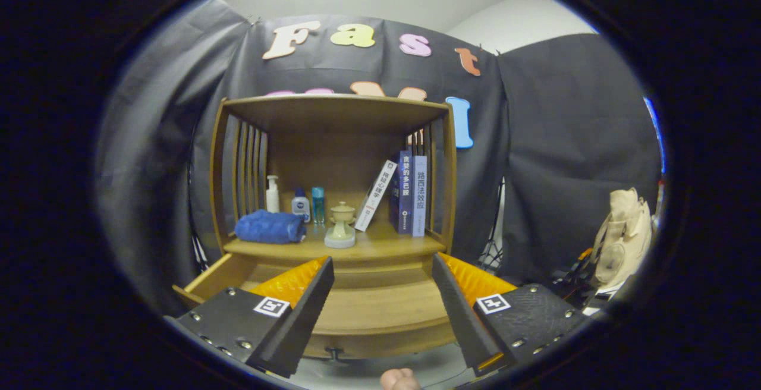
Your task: Pull open the drawer, take out the items inside it, and place them on the countertop above the cabinet.
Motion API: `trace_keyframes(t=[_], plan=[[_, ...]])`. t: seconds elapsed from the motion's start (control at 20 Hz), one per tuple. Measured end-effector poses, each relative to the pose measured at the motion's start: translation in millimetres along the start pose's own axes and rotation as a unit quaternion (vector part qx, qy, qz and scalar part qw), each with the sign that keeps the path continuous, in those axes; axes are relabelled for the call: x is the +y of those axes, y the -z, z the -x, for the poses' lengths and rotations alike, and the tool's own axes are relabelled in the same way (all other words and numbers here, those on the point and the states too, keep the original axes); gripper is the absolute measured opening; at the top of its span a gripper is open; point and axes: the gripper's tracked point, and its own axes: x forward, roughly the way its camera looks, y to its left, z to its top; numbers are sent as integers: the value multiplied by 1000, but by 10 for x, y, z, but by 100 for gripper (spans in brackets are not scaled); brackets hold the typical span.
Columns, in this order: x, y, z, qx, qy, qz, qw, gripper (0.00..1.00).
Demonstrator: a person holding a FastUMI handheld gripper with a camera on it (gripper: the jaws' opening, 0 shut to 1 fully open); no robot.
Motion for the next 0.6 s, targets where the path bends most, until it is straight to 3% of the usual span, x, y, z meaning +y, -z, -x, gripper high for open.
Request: trace_keyframes(t=[0.25,0.6], plan=[[343,261,170,-24,-38,27,999,98],[753,921,221,13,-87,13,996,99]])
